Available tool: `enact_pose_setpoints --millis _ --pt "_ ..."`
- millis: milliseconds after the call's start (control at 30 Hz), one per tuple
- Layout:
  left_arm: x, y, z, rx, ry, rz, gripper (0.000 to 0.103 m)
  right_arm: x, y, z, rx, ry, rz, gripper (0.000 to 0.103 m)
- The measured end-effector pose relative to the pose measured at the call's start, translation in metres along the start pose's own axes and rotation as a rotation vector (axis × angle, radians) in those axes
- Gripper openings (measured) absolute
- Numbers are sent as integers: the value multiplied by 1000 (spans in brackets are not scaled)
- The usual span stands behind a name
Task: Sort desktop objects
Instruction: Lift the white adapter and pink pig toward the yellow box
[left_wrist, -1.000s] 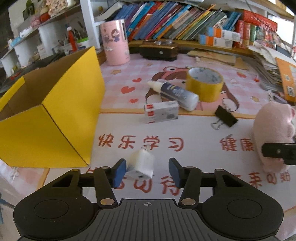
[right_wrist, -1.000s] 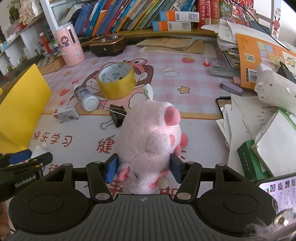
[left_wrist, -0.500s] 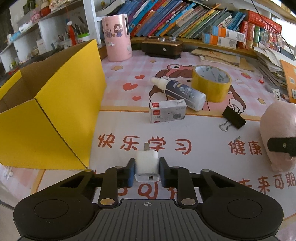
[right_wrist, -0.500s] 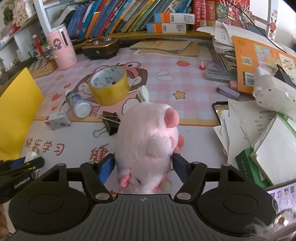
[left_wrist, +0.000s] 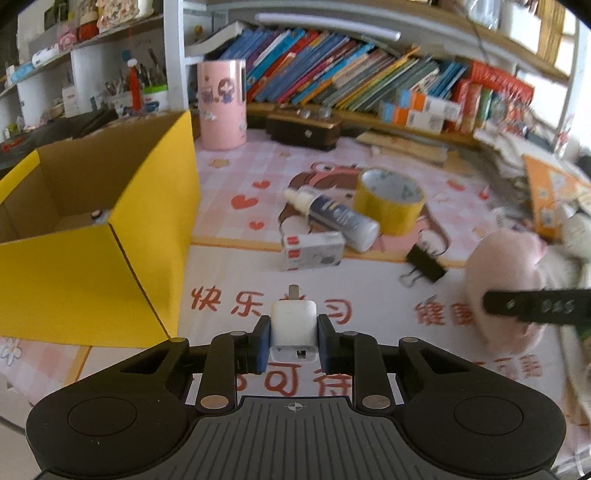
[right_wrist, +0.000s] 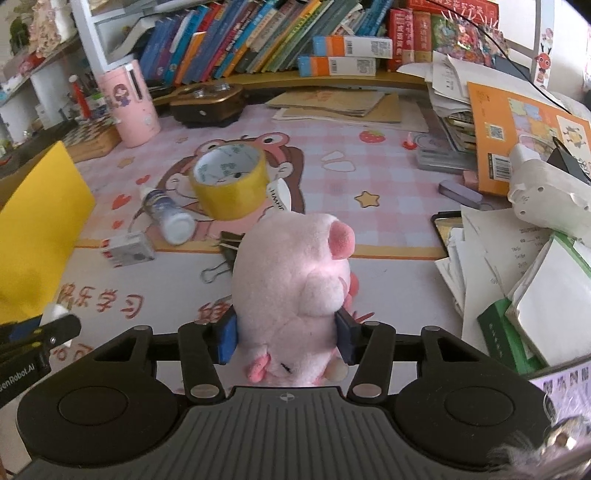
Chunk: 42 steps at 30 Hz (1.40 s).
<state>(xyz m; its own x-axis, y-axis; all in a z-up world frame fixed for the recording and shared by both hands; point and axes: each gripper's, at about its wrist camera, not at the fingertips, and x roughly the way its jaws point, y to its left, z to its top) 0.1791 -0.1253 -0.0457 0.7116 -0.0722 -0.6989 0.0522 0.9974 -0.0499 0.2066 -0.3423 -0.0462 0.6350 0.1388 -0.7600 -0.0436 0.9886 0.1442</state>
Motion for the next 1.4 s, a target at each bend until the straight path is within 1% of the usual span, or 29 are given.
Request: enact_pose_setpoints --millis 233,367,700,1033,1400 --pt "-39 11 3 -20 -83 -60 24 -31 21 -4 -10 -34 60 49" --pt "-54 21 -2 -30 -103 -72 24 -41 38 -12 -33 -34 86 49" --pt "-86 59 -28 -65 -104 -76 24 -57 89 -38 -82 -14 125 49" --pt "-119 106 -56 -113 -96 -72 24 -75 144 -73 -129 29 156 49" --pt "-154 140 -86 -97 -100 -80 24 -99 182 -114 -105 39 159 49"
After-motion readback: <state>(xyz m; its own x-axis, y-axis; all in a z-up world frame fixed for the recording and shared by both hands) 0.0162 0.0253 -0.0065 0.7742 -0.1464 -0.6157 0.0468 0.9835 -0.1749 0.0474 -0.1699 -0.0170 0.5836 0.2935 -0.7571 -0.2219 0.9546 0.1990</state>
